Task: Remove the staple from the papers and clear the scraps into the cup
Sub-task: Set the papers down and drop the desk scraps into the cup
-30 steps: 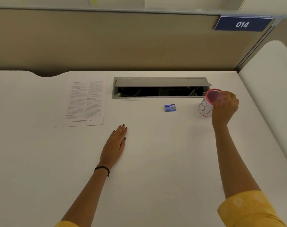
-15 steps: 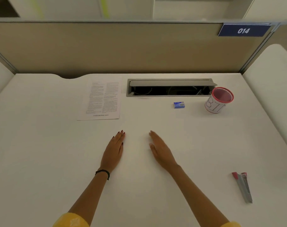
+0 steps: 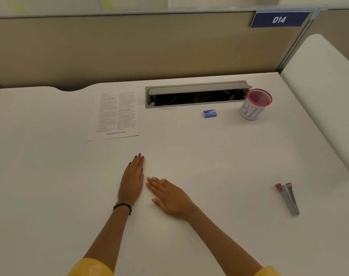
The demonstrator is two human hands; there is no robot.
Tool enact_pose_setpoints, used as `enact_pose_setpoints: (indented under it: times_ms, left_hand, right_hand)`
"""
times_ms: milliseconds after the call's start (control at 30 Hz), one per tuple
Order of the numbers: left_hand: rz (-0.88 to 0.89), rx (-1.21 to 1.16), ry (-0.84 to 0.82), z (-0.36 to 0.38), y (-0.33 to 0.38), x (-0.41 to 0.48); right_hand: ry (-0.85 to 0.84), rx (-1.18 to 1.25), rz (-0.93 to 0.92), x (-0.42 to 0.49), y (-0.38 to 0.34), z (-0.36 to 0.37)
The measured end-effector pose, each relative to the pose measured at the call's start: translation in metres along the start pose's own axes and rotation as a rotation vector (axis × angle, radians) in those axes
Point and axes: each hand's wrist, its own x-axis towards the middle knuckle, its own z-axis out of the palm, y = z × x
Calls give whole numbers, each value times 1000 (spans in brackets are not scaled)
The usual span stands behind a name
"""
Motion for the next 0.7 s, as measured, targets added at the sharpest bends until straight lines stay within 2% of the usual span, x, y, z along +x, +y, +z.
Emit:
enact_pose_setpoints:
  times_ms: [133, 267, 500, 700]
  left_hand:
    - [26, 10, -18, -3, 3, -2]
    - [68, 131, -62, -4, 8, -22]
    - [58, 157, -66, 4, 17, -57]
    - [104, 91, -44, 11, 34, -88]
  right_hand:
    - [-49, -49, -86, -13, -6, 5]
    - [-33, -92, -84, -32, -12, 9]
    - [-32, -119, 29, -73, -8, 6]
    - [6, -146, 168, -148, -7, 4]
